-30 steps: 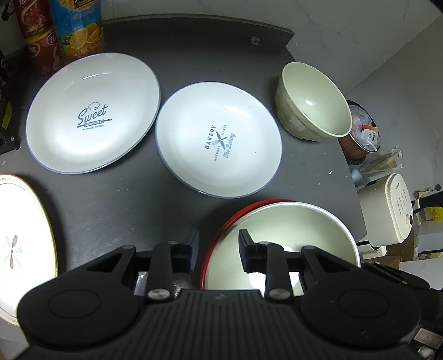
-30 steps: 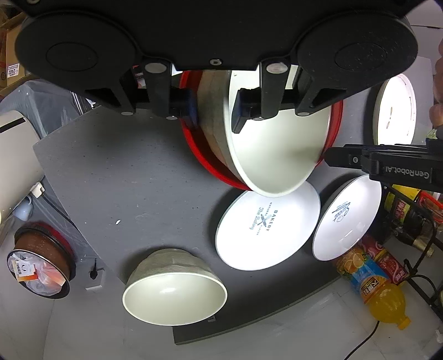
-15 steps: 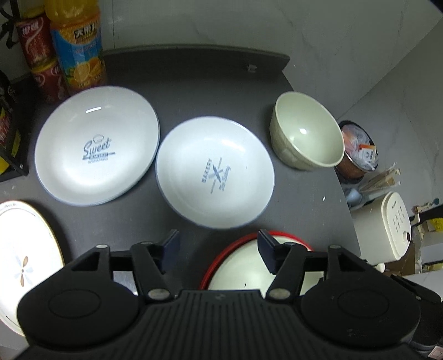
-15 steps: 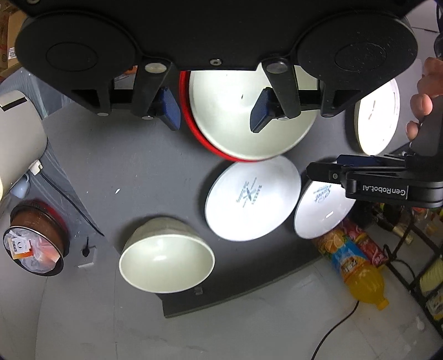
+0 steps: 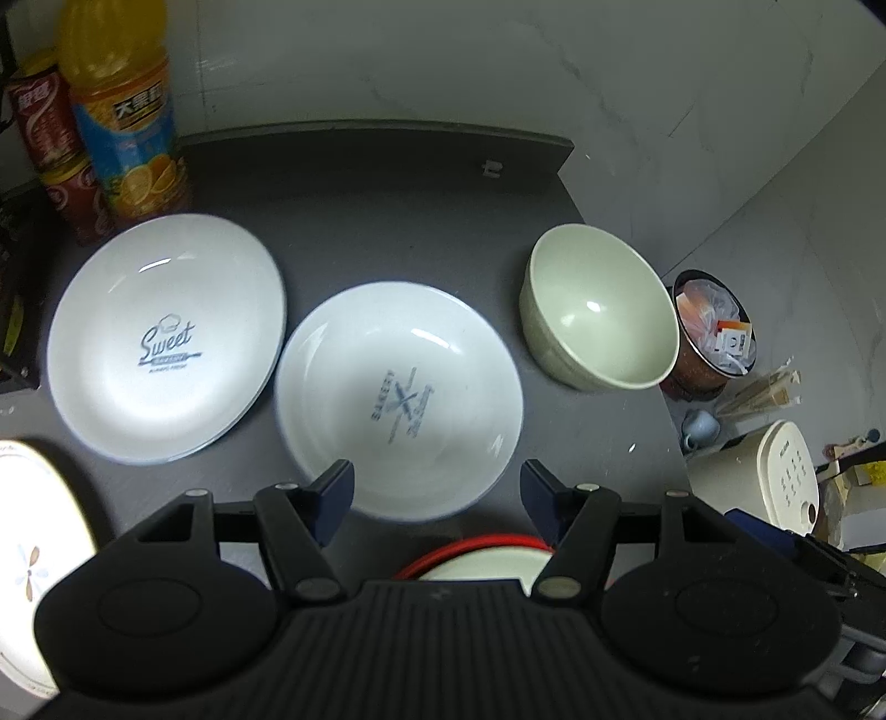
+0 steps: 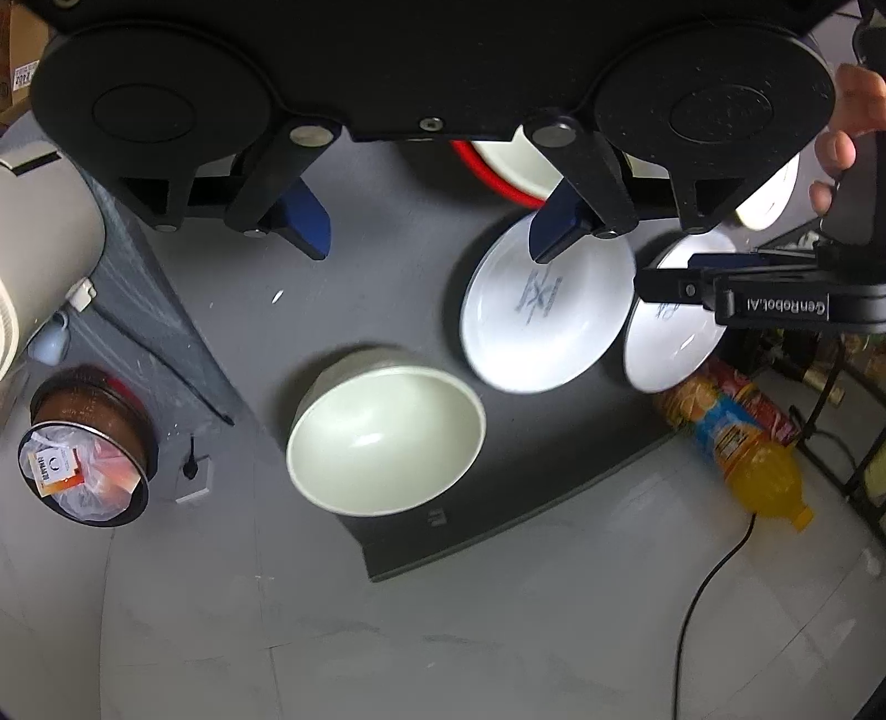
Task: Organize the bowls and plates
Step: 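Move the right gripper to the second cream bowl and grasp its rim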
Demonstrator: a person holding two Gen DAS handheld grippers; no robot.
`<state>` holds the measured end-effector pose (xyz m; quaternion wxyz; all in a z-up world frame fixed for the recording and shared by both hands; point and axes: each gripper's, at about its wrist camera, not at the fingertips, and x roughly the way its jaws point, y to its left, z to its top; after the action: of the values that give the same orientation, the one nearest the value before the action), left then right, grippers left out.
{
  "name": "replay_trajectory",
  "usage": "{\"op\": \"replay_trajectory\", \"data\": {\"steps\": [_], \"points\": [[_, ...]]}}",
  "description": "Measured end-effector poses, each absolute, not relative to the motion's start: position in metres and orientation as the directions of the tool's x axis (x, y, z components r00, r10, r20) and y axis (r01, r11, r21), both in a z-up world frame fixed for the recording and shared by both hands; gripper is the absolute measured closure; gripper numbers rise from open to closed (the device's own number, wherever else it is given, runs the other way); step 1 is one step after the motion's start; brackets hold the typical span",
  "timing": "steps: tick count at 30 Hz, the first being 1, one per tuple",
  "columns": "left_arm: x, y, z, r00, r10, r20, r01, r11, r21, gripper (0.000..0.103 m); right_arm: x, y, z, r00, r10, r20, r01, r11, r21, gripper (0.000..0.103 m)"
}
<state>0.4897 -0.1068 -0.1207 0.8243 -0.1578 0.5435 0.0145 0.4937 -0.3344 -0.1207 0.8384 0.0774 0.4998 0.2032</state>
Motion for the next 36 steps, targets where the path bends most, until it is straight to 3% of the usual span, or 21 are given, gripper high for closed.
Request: {"op": "replay_trajectory", "data": {"steps": [4,19,36], "points": [[0.502,-0.113,-0.121,0.438,-0.117,-0.891,-0.214,0.949,-0.23,0.038,0.509,-0.341,-0.125,0.421,0.417,-0.805,-0.256,0.907,0.335,0.021],[0.572,-0.139,-0.143,0.408,-0.11,-0.906,-0.242,0.944,-0.224,0.038,0.573,-0.359,-0.154,0.429,0.407,-0.806,-0.206,0.913,0.352,0.022],[0.615,-0.158,-0.194,0.394,-0.154,-0.906,-0.282,0.918,-0.278,0.044,0.622,-0.351,-0.202,0.386,0.419,-0.822,-0.134,0.907,0.399,0.045]]}}
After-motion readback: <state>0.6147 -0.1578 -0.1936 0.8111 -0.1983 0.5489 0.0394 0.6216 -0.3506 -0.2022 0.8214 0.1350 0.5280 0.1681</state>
